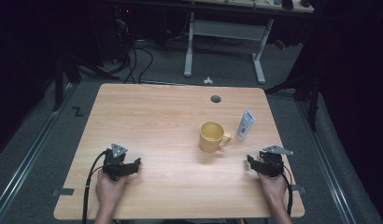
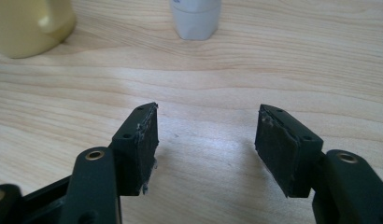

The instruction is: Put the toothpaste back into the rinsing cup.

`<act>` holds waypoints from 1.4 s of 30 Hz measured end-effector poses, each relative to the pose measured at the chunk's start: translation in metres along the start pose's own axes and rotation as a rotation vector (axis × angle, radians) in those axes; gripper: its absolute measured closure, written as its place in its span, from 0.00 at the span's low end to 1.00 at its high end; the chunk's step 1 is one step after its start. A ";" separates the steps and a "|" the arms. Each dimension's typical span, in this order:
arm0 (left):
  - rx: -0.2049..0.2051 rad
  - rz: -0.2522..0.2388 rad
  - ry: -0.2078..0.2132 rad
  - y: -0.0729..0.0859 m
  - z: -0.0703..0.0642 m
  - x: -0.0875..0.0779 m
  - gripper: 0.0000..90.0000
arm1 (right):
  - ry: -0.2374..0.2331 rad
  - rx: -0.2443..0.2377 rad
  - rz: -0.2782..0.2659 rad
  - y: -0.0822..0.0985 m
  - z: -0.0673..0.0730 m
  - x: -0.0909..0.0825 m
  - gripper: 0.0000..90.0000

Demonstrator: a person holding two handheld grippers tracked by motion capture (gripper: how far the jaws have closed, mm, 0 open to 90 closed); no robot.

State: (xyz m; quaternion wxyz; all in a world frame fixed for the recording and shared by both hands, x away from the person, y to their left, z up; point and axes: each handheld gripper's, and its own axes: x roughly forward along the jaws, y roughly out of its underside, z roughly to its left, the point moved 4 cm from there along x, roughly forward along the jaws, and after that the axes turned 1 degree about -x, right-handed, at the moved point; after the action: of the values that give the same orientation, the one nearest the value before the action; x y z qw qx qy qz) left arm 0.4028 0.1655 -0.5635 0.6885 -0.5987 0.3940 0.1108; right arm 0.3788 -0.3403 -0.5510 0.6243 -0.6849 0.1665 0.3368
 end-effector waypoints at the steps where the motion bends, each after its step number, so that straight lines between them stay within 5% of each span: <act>1: 0.000 0.000 0.001 0.000 0.000 0.000 0.25 | -0.003 -0.002 -0.004 0.000 0.001 -0.001 0.45; 24: -0.001 0.000 0.002 0.000 0.000 0.000 0.26 | -0.071 -0.007 -0.064 -0.006 0.022 -0.019 0.47; 42: 0.001 0.001 0.000 0.000 0.000 0.000 0.25 | -0.065 -0.015 -0.098 -0.027 0.025 -0.024 0.47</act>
State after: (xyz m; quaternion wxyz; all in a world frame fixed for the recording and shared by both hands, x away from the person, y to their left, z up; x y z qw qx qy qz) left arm 0.4030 0.1655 -0.5635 0.6888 -0.5983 0.3941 0.1109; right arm 0.3729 -0.3165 -0.5149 0.6399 -0.6856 0.1101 0.3291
